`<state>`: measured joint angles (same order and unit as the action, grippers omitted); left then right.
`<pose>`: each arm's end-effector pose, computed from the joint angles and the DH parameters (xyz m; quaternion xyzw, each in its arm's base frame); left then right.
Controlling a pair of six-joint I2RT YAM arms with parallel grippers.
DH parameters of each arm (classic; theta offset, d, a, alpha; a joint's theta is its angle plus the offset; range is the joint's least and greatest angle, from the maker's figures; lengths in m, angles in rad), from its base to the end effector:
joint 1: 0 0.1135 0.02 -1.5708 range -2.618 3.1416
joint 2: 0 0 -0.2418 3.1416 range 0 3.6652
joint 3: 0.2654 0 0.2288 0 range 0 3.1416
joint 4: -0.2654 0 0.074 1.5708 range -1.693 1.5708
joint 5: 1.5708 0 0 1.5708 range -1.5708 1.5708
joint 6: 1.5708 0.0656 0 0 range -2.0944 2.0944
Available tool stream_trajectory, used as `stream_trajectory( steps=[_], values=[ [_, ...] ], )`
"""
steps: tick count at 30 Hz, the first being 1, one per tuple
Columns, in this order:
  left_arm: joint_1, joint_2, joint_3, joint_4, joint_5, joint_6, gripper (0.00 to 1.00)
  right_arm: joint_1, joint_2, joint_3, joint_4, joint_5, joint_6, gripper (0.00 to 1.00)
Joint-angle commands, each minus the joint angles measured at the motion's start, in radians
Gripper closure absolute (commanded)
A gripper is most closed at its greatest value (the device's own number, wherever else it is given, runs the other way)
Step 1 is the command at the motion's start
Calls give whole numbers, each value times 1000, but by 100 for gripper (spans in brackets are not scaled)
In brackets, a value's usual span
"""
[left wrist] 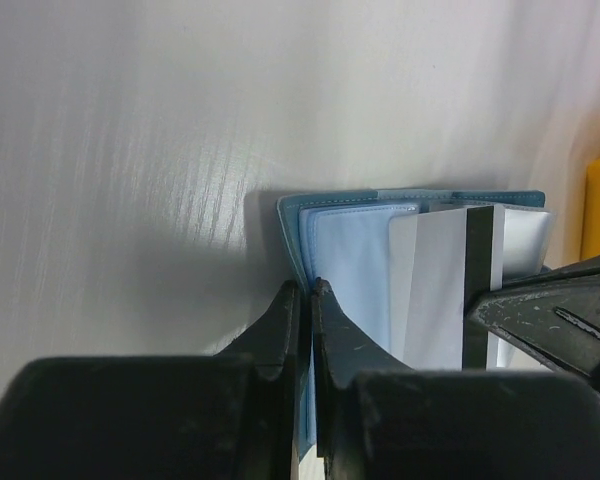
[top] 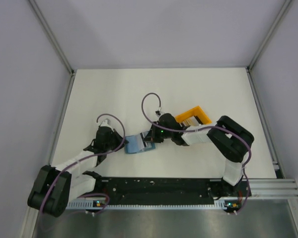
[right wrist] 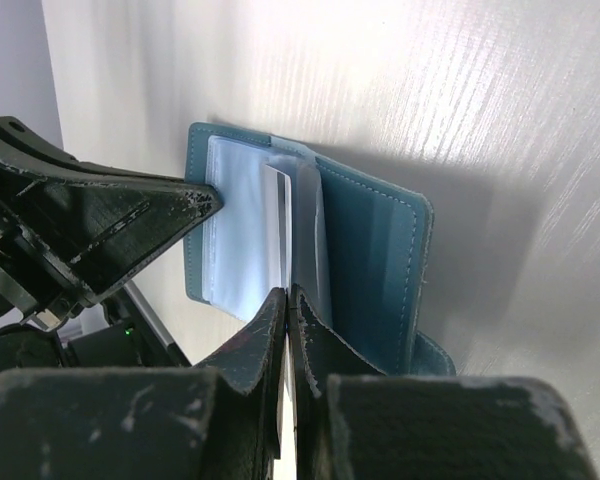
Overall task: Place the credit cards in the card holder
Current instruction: Insert the credit card into the card holder.
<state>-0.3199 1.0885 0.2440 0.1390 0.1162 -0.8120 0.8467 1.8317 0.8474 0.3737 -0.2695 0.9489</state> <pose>0.1925 -0.0718 0.1123 -0.1971 0.8850 -0.2689 0.3250 0.2300 0.2865 0.1178 -0.0171 0.8809 0.4322 0.1921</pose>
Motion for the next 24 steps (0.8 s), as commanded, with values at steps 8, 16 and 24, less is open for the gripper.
stream_trajectory(
  steps=[8, 16, 24],
  values=[
    [1, 1, -8, -12, -9, 17, 96, 57, 21, 65, -123, 76, 11, 100],
    [1, -16, -9, -15, -15, 10, 94, 86, 35, 64, -189, 64, 44, 100],
    [-1, -7, -5, -13, -7, 7, 95, 101, 47, 120, -236, 49, 4, 95]
  ],
)
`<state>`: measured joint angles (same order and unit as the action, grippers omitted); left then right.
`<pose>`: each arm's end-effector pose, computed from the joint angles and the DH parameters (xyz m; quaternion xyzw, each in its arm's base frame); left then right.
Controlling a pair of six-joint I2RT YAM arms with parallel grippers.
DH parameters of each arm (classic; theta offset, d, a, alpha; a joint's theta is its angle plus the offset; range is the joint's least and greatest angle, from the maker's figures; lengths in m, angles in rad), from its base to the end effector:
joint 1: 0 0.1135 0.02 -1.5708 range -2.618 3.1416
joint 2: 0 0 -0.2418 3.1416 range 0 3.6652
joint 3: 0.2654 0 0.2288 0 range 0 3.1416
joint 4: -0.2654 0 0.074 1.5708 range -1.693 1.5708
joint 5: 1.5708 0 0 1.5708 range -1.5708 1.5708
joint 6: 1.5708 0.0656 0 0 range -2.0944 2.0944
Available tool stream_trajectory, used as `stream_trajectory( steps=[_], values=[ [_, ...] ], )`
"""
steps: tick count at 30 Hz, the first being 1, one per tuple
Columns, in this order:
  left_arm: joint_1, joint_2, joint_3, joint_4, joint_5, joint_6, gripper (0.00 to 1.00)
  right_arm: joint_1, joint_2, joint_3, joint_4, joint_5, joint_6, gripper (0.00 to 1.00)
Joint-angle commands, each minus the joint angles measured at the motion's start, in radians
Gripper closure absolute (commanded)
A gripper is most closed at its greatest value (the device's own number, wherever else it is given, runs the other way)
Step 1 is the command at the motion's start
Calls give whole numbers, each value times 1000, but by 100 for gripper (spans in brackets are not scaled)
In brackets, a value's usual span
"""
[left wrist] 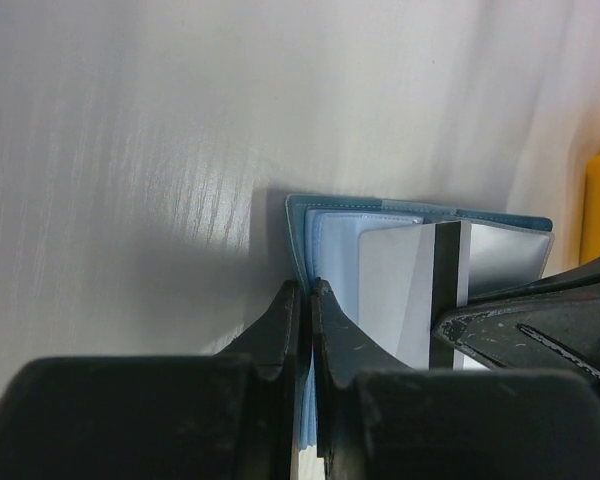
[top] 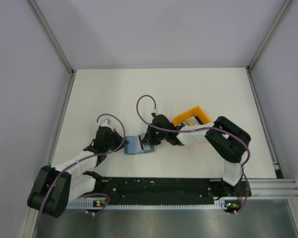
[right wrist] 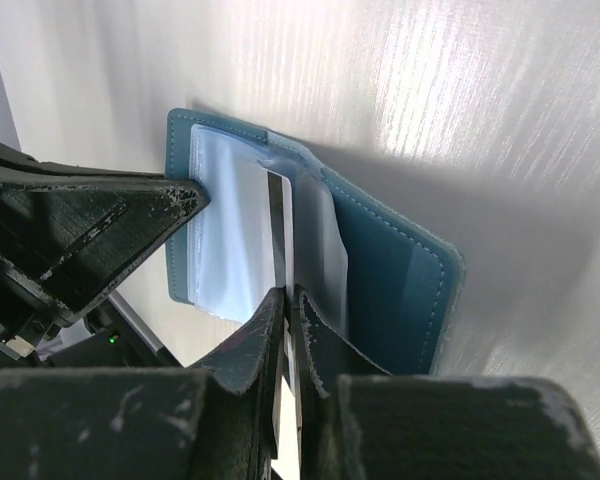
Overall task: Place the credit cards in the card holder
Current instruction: Insert the credit card into the card holder.
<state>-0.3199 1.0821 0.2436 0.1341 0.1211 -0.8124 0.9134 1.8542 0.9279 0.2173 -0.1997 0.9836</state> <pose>0.1919 -0.0719 0.1128 -0.1962 0.8848 -0.2711 0.3242 0.2178 0.3034 0.1152 -0.0099 0.9050 0.3905 0.1687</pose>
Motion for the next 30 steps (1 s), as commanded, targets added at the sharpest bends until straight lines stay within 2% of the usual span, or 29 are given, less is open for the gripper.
stream_trajectory(
  steps=[1, 5, 10, 12, 17, 19, 21, 22, 30],
  values=[
    [-1, -2, -4, -7, -14, 5, 95, 35, 25, 37, -76, -21, -30, 95],
    [-1, -7, -10, -10, -17, -2, 95, 33, 36, 58, -102, -60, -23, 85],
    [-1, -17, -20, -13, -21, -8, 80, 32, 23, 57, -134, -49, -25, 73],
    [-1, -25, -21, -19, -23, -7, 76, 33, 19, 60, -133, -47, -31, 72],
    [1, -54, -32, -39, -38, -5, 75, 31, 5, 80, -139, -47, -60, 68],
    [1, -74, -41, -41, -44, -4, 81, 31, 7, 97, -160, -46, -78, 68],
    [1, -99, -52, -37, -49, -7, 96, 33, 5, 111, -183, -38, -95, 68],
    [1, -109, -55, -39, -54, -7, 100, 32, 7, 112, -187, -38, -98, 68],
    [1, -123, -69, -37, -52, -2, 99, 35, 0, 117, -200, -47, -108, 68]
  ],
)
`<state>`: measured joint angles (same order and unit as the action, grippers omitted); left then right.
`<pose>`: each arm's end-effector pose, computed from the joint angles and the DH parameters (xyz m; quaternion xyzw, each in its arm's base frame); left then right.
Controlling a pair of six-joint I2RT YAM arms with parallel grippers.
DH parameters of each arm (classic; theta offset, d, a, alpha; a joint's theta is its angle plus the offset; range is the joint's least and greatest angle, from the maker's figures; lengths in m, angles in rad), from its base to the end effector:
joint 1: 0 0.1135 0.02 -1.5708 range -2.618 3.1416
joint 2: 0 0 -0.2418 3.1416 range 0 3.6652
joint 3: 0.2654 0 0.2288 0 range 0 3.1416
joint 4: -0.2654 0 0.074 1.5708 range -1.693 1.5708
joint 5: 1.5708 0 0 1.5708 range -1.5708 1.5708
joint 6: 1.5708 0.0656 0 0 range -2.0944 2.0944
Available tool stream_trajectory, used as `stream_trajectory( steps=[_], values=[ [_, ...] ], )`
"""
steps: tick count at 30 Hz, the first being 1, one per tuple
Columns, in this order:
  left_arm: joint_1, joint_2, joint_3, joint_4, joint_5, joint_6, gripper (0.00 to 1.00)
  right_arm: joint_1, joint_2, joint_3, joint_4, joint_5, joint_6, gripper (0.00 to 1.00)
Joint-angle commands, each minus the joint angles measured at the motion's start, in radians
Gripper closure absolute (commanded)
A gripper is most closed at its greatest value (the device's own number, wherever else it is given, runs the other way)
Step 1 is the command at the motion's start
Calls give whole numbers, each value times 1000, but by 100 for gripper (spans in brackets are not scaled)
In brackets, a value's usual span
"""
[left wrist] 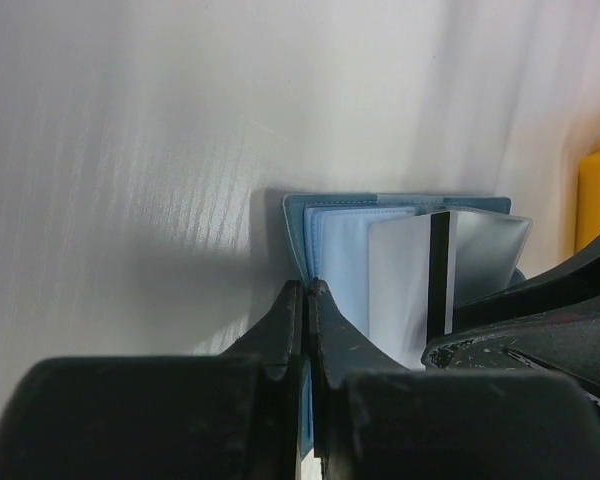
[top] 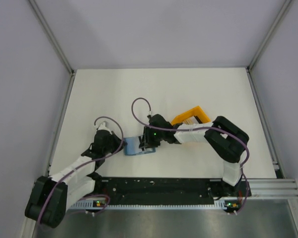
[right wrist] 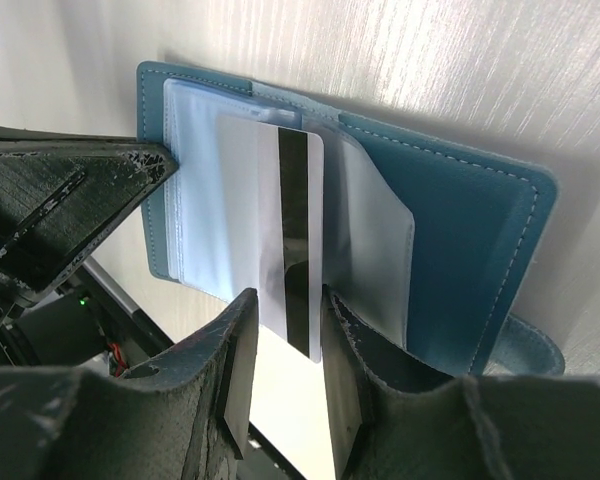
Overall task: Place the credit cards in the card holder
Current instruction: Insert the credit card into the card holder.
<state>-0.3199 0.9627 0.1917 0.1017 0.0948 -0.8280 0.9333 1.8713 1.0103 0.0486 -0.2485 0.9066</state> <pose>0.1796 -0.0660 0.1147 -0.2060 0.8754 -0.2721 0.3423 0.2106 0.3114 0.1162 -0.0582 0.9211 0.3620 0.1310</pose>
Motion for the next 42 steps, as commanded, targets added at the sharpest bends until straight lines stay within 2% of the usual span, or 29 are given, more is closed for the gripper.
stream_trajectory(
  steps=[1, 4, 9, 24, 31, 37, 42],
  values=[
    [1, -1, -21, 1, -23, 15, 97, 18, -18, 40, -30, -11, -34, 68],
    [1, 10, -32, 36, 2, 9, 99, 33, -14, 68, -46, -25, -55, 68],
    [1, 16, -37, 62, 22, -5, 93, 52, 0, 120, -110, -21, -69, 68],
    [1, -33, -52, 50, 22, -8, 70, 50, 52, 151, -112, -14, -74, 67],
    [1, -61, -63, 62, 22, -13, 68, 64, 42, 148, 14, -115, -101, 66],
    [-1, -85, -84, 95, 34, -28, 68, 71, 63, 194, -45, -109, -118, 66],
    [1, -108, -101, 118, 43, -37, 68, 75, 89, 192, -30, -130, -104, 65]
  ],
)
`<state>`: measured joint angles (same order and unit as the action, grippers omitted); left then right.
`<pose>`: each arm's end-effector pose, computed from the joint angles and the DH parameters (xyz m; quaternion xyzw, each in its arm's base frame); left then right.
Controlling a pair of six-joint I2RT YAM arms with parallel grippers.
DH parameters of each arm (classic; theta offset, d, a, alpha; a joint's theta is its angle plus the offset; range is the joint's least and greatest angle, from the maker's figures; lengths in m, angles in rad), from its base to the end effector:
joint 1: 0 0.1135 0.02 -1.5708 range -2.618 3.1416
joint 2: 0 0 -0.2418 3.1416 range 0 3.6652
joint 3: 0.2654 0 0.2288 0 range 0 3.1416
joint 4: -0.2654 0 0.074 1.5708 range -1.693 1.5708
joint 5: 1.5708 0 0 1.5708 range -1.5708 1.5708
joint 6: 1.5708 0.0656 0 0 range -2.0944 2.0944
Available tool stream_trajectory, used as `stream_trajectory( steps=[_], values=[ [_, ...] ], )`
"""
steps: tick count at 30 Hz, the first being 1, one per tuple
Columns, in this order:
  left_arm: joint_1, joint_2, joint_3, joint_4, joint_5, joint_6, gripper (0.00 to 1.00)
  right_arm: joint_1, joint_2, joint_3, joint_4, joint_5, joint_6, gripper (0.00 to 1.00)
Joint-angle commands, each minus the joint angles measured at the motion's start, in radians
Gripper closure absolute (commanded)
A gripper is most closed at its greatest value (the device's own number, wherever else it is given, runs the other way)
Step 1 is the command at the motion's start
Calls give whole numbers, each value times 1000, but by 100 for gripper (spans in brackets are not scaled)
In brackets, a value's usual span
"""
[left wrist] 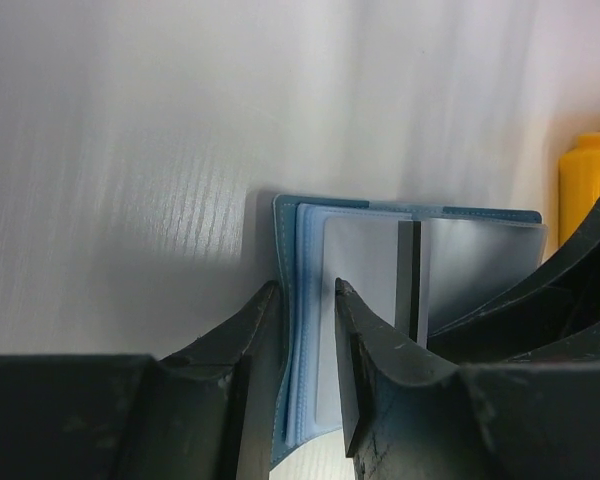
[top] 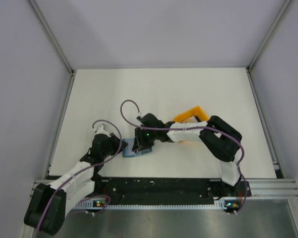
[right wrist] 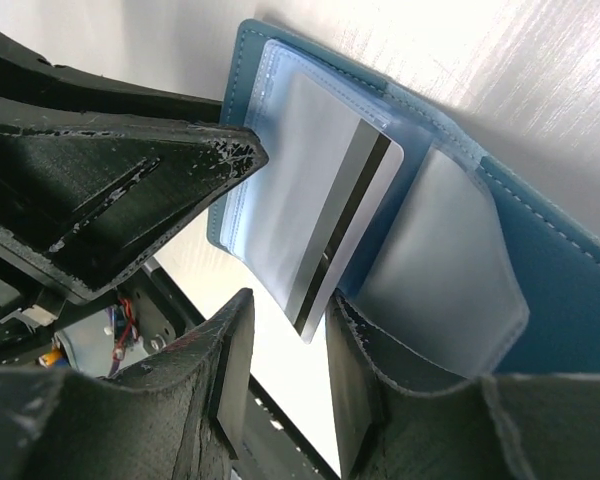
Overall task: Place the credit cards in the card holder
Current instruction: Insert the credit card into the card holder.
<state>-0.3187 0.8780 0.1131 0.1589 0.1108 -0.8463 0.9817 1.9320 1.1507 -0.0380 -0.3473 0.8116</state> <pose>0.1694 -0.0635 0.1107 -0.2058 0.8606 -0.2958 0.3598 0.2021 0.3426 0.1277 -0.1410 0.9075 0.3827 0.1001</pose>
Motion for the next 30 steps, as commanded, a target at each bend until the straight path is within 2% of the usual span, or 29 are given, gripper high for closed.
stream_trajectory(
  steps=[1, 5, 17, 26, 30],
  values=[
    [0, -27, -23, 60, 27, -19, 69, 26, 38, 58, 50, -30, -12, 65],
    [0, -37, -23, 57, 27, -22, 70, 26, 59, 80, 10, -30, -12, 65],
    [0, -40, -23, 62, 30, -23, 74, 26, 71, 66, 113, -64, 0, 65],
    [0, -59, -21, 33, 15, -20, 75, -1, 42, 47, -29, 102, 1, 63],
    [0, -79, -15, -1, -28, -14, 85, -11, -27, 6, -26, 188, -18, 60]
  ],
)
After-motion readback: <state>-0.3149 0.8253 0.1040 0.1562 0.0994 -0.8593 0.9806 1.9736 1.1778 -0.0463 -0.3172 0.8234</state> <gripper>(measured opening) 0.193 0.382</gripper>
